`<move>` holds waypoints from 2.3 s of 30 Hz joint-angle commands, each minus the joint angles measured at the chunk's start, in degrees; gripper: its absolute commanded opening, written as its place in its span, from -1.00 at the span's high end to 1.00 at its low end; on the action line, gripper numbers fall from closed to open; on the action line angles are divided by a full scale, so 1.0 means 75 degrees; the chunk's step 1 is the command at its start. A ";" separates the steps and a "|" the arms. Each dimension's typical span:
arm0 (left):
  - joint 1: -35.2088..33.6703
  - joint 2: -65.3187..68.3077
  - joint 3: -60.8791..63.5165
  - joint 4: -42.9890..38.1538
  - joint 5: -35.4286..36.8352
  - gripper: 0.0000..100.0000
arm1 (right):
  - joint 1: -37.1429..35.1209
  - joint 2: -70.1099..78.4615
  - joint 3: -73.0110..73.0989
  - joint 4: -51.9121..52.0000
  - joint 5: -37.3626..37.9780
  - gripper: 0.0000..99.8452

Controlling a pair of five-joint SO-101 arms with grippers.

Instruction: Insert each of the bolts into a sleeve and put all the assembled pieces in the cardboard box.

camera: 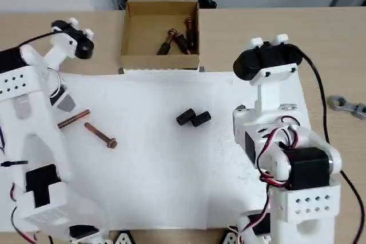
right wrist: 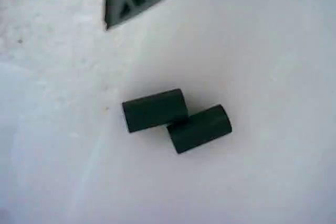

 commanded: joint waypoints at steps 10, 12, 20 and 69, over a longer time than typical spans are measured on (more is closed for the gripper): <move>-0.0094 0.0516 -0.0029 0.0164 1.0303 0.63 | 0.0064 -0.0123 -0.0012 -0.0287 -0.0082 0.67; -0.0070 0.0504 0.0006 0.0164 1.0960 0.63 | 0.0064 -0.0123 -0.0012 -0.0287 -0.0082 0.67; -0.0516 0.0574 0.0275 0.0164 1.3187 0.62 | 0.0064 -0.0123 -0.0012 -0.0287 -0.0094 0.67; -0.0844 0.3388 0.1495 -0.2590 1.4816 0.99 | 0.0064 -0.0053 -0.0012 -0.0287 -0.0094 0.67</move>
